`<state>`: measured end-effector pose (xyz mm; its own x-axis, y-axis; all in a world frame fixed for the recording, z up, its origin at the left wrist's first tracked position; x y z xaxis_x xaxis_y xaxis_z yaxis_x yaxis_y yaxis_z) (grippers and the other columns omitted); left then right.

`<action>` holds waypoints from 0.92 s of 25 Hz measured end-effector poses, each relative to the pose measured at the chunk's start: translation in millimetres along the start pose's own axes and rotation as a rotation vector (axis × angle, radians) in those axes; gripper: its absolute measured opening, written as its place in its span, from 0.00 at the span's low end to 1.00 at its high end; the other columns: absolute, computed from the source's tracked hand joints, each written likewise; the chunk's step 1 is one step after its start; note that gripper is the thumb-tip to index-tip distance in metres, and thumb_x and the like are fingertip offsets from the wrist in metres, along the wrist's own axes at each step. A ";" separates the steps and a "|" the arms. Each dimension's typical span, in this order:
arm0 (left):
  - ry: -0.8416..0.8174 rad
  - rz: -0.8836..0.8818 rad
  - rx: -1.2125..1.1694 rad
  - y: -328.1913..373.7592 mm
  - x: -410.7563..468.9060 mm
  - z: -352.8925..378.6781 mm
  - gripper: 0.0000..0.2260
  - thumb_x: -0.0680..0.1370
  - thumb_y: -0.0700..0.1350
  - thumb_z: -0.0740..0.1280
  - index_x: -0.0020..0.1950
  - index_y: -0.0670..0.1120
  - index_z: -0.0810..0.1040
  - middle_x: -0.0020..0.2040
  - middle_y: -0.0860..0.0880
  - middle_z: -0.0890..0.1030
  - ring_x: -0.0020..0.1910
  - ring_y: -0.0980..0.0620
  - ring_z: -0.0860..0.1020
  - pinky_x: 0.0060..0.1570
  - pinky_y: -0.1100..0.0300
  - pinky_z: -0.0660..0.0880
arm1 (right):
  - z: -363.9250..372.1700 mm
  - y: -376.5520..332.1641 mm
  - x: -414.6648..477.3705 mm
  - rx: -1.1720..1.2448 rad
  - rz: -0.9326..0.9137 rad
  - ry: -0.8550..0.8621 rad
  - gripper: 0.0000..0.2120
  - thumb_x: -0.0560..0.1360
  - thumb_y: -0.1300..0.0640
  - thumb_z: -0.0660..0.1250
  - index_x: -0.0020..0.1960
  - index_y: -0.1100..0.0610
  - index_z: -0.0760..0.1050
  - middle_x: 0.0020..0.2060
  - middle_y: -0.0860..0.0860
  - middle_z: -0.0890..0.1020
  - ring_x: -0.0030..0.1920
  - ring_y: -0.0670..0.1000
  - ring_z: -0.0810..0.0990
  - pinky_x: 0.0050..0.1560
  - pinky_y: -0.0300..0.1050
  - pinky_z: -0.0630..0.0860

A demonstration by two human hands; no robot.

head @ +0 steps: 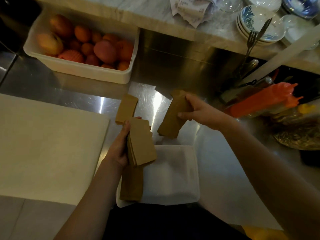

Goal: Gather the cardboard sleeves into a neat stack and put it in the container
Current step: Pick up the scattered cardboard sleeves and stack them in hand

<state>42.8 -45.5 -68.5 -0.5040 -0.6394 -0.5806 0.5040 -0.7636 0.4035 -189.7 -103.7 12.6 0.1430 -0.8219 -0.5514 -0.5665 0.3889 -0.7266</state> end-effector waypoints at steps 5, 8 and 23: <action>-0.003 0.040 0.106 3.3 -7.3 13.7 0.40 0.49 0.64 0.83 0.59 0.52 0.81 0.53 0.44 0.86 0.48 0.45 0.85 0.46 0.46 0.83 | 11.6 -37.8 -43.0 0.091 -0.078 -0.155 0.25 0.73 0.58 0.71 0.67 0.51 0.65 0.61 0.52 0.74 0.61 0.55 0.76 0.59 0.57 0.77; 0.016 0.033 0.132 0.3 -8.8 21.4 0.43 0.48 0.64 0.83 0.60 0.51 0.79 0.53 0.44 0.86 0.49 0.44 0.85 0.42 0.47 0.83 | 37.7 -53.9 -50.6 -0.032 -0.127 -0.203 0.23 0.75 0.58 0.70 0.65 0.49 0.65 0.59 0.49 0.74 0.58 0.52 0.78 0.57 0.49 0.80; -0.032 0.006 0.099 -16.6 -10.5 45.1 0.44 0.44 0.61 0.84 0.56 0.45 0.81 0.47 0.42 0.87 0.43 0.45 0.86 0.36 0.51 0.83 | 71.5 -42.8 -62.9 -0.343 -0.311 0.088 0.26 0.76 0.52 0.68 0.72 0.48 0.65 0.65 0.50 0.68 0.64 0.49 0.67 0.60 0.41 0.68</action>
<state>8.1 -30.2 -37.2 -0.5243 -0.6455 -0.5553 0.4359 -0.7637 0.4762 -116.5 -38.8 49.1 0.2873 -0.9156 -0.2812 -0.7450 -0.0291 -0.6664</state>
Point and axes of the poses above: each hand's wrist, its own x-axis towards the middle knuckle, its own z-axis out of the palm, y = z × x, the point moved 5 cm from there along x, towards the middle knuckle
